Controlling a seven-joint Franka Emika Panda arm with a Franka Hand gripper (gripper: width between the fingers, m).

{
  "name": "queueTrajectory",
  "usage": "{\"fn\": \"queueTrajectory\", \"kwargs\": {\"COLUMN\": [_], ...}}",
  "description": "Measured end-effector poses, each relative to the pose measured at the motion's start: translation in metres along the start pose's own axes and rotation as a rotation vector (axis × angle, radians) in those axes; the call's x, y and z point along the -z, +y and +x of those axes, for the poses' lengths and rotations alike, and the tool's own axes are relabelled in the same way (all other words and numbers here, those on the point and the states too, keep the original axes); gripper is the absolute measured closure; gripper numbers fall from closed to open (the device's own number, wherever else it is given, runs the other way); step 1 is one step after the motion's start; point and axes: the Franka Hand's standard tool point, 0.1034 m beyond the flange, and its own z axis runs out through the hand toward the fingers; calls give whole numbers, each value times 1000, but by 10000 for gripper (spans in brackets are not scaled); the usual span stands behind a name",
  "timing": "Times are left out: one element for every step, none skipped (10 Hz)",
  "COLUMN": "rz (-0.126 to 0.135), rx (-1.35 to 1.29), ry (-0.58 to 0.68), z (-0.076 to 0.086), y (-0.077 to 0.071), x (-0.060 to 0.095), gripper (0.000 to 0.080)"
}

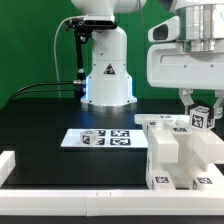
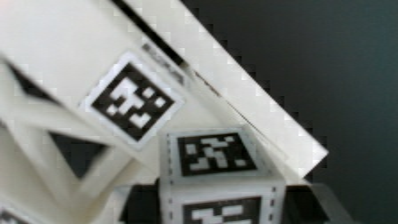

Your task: Assemble chair

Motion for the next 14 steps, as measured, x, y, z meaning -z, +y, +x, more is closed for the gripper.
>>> {"fn": "queueTrajectory", "kwargs": {"rz": [4, 9, 18, 25, 25, 25, 26, 28, 27, 28, 28, 28, 27, 27], "rx": [-111, -206, -277, -284, -279, -269, -207, -119, 33, 197, 292, 340, 399, 486], "ry": [-6, -15, -16, -14, -14, -14, -13, -12, -10, -10, -10, -9, -7, -5], "z": [1, 2, 4, 4, 4, 4, 4, 3, 0, -3, -5, -3, -3, -2], "y": [0, 1, 1, 1, 1, 1, 1, 0, -1, -2, -2, -2, -1, -1], "x": [0, 0, -1, -1, -1, -1, -1, -1, -1, -1, -2, -2, -2, -2], "gripper": [519, 518, 518, 518, 518, 518, 344, 344, 191, 163, 152, 152, 150, 150]}}
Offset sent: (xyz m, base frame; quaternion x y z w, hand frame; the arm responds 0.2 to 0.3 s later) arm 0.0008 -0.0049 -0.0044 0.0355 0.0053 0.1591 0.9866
